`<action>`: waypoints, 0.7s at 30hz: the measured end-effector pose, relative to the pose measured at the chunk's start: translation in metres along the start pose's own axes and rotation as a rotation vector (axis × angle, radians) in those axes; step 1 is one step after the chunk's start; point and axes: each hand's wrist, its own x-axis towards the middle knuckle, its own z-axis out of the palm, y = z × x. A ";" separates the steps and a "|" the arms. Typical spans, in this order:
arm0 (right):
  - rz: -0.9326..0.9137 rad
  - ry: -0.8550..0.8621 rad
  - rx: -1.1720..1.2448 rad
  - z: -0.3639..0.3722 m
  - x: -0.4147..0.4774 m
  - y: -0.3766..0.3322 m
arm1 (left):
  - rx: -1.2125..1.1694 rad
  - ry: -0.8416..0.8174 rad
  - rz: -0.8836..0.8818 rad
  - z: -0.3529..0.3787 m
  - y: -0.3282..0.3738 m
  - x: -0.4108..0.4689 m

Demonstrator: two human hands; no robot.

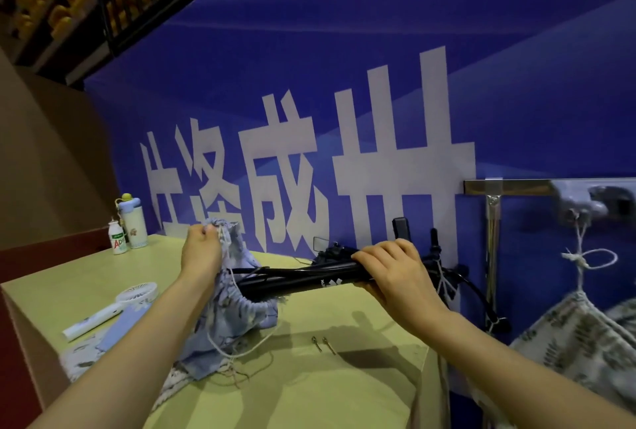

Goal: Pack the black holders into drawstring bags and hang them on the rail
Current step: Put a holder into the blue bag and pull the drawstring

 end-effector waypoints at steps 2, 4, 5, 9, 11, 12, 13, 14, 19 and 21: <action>-0.017 -0.002 -0.010 0.003 0.007 -0.007 | 0.006 -0.066 0.039 0.008 0.007 -0.011; -0.039 -0.009 -0.019 0.009 0.017 -0.018 | -0.009 -0.185 0.073 0.021 0.018 -0.031; -0.054 -0.009 -0.023 0.012 0.023 -0.025 | -0.018 -0.249 0.092 0.026 0.023 -0.043; -0.110 -0.014 -0.003 0.016 0.046 -0.049 | 0.023 -0.452 0.230 0.036 0.036 -0.081; -0.157 -0.024 -0.005 0.015 0.053 -0.051 | 0.039 -0.557 0.265 0.028 0.034 -0.084; -0.186 -0.031 -0.005 0.014 0.055 -0.052 | 0.069 -0.624 0.271 0.022 0.032 -0.082; -0.217 -0.038 0.001 0.013 0.056 -0.053 | 0.136 -0.679 0.288 0.017 0.029 -0.079; -0.250 -0.043 0.009 0.012 0.057 -0.055 | 0.244 -0.709 0.331 0.015 0.026 -0.075; -0.340 -0.034 0.092 0.013 0.057 -0.073 | 0.412 -0.569 0.485 0.009 0.012 -0.070; -0.311 0.037 0.177 0.017 0.048 -0.077 | 0.349 -0.517 0.467 0.003 0.007 -0.067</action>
